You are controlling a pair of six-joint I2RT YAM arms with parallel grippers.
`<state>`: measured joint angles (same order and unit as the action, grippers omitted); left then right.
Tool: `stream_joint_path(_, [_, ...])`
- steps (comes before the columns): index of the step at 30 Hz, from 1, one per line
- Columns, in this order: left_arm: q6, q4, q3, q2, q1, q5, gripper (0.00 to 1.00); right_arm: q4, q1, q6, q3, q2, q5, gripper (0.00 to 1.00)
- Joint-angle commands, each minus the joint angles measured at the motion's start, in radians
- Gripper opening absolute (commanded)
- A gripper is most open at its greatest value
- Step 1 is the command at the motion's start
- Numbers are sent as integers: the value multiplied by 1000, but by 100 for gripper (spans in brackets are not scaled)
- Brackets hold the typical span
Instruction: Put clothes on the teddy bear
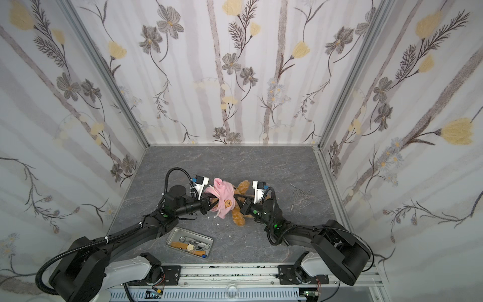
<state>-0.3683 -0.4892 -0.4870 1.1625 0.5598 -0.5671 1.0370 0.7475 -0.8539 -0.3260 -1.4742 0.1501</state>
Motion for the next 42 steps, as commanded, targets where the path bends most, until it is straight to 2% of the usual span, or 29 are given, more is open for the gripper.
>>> stream_joint_path(1, [137,-81,14,-48,-1,36,0,-192,-20,162,12,115,-30,37])
stream_joint_path(5, [289,-41,1,-82,-1,4,0,-543,-44,375,-17,375,-21,49])
stream_joint_path(8, [410,28,-34,-87,1,-48,0,-707,-72,437,-54,507,52,53])
stream_joint_path(12, [599,36,-26,-116,11,-82,0,-774,-101,396,-139,517,280,51])
stream_joint_path(15, [708,54,-27,-119,18,-83,0,-804,-114,345,-198,477,381,48])
stream_joint_path(18, [780,83,-38,-109,34,-80,0,-750,-146,262,-213,439,457,47])
stream_joint_path(26, [836,131,-60,-83,62,-60,0,-700,-160,201,-276,295,544,39])
stream_joint_path(33, [848,150,-61,-85,69,-47,0,-598,-156,140,-242,261,527,33])
stream_joint_path(42, [870,164,-64,-86,69,-51,0,-620,-154,156,-259,221,457,35])
